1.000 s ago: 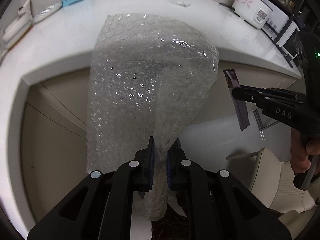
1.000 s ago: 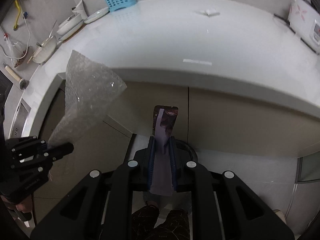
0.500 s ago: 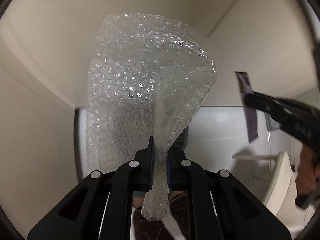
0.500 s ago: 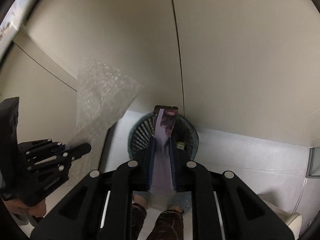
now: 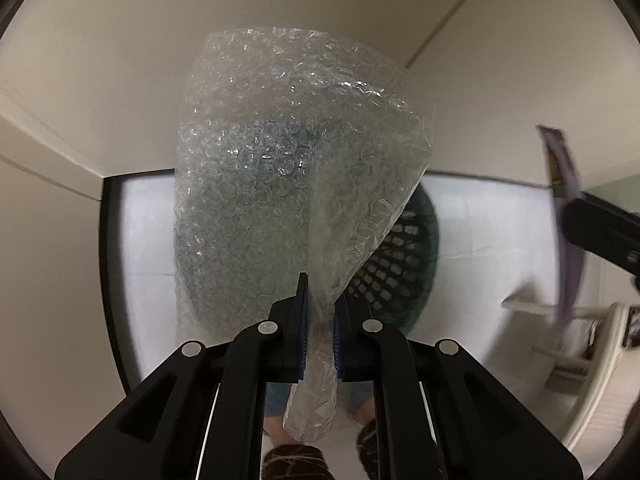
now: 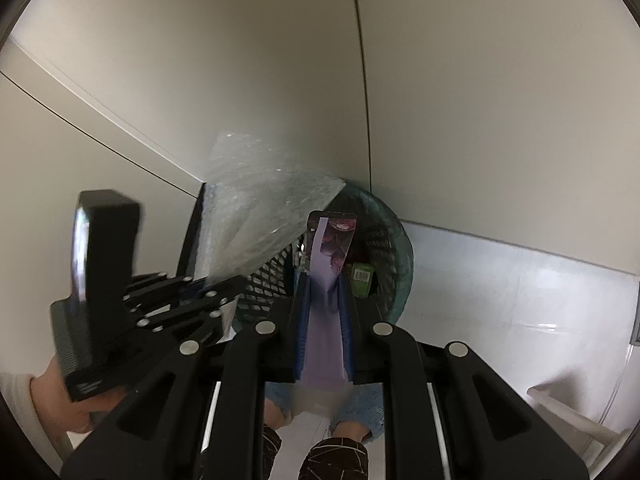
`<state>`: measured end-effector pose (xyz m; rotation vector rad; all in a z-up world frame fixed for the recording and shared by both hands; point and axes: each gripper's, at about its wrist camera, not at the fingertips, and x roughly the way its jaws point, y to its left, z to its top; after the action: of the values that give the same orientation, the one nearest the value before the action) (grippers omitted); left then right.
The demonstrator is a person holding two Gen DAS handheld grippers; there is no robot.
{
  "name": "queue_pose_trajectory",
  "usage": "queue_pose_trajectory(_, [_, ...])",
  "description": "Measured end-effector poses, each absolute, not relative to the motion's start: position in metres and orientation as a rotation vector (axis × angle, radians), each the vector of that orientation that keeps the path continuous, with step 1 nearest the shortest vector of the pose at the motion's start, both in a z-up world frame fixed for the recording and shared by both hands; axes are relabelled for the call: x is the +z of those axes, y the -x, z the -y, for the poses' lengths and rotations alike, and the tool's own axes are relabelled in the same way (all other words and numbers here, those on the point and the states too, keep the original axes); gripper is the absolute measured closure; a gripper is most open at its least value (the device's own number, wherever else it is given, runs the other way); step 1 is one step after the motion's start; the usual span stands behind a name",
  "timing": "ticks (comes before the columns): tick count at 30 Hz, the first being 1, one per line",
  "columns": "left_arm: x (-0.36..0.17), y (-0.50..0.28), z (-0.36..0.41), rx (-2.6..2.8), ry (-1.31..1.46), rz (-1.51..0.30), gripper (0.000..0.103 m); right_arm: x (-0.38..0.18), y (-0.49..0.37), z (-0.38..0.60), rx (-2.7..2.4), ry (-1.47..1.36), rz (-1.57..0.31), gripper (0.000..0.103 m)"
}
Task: Collect trash
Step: 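Carry the bubble wrap and purple strip down over the green wastebasket, then open the left tool to drop the bubble wrap while the right tool releases the purple strip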
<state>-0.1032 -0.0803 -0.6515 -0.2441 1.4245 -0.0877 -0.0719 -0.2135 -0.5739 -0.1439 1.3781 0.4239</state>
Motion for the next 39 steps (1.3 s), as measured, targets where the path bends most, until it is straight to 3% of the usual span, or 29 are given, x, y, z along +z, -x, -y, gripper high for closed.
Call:
queue_pose_trajectory(5, [-0.687, 0.102, 0.094, -0.114, 0.235, -1.448, 0.093, -0.591, 0.066, 0.219, 0.392, 0.13, -1.411, 0.09])
queue_pose_trajectory(8, [-0.701, 0.1, 0.1, -0.122, 0.236, -1.459, 0.085, -0.595, 0.068, 0.223, 0.382, 0.13, -1.421, 0.09])
queue_pose_trajectory(9, [-0.702, 0.099, 0.101, -0.121, 0.239, -1.453, 0.081, -0.595, 0.068, 0.224, 0.379, 0.129, -1.424, 0.09])
queue_pose_trajectory(12, [-0.694, 0.102, 0.097, -0.125, 0.248, -1.418, 0.053, -0.599, 0.067, 0.223, 0.378, 0.129, -1.426, 0.09])
queue_pose_trajectory(18, [-0.675, 0.11, 0.084, -0.087, 0.236, -1.359, 0.03, -0.605, 0.069, 0.215, 0.419, 0.131, -1.406, 0.089])
queue_pose_trajectory(23, [-0.664, 0.117, 0.056, -0.032, 0.251, -1.333, 0.017, -0.623, 0.065, 0.198, 0.441, 0.135, -1.391, 0.089])
queue_pose_trajectory(30, [-0.65, 0.121, 0.029, 0.006, 0.248, -1.315, 0.007, -0.656, 0.065, 0.177, 0.454, 0.148, -1.386, 0.088])
queue_pose_trajectory(37, [-0.654, 0.122, 0.013, 0.031, 0.25, -1.315, 0.006, -0.68, 0.064, 0.166, 0.418, 0.126, -1.402, 0.086])
queue_pose_trajectory(39, [-0.655, 0.122, 0.011, 0.04, 0.256, -1.319, 0.006, -0.683, 0.064, 0.167, 0.413, 0.117, -1.421, 0.068])
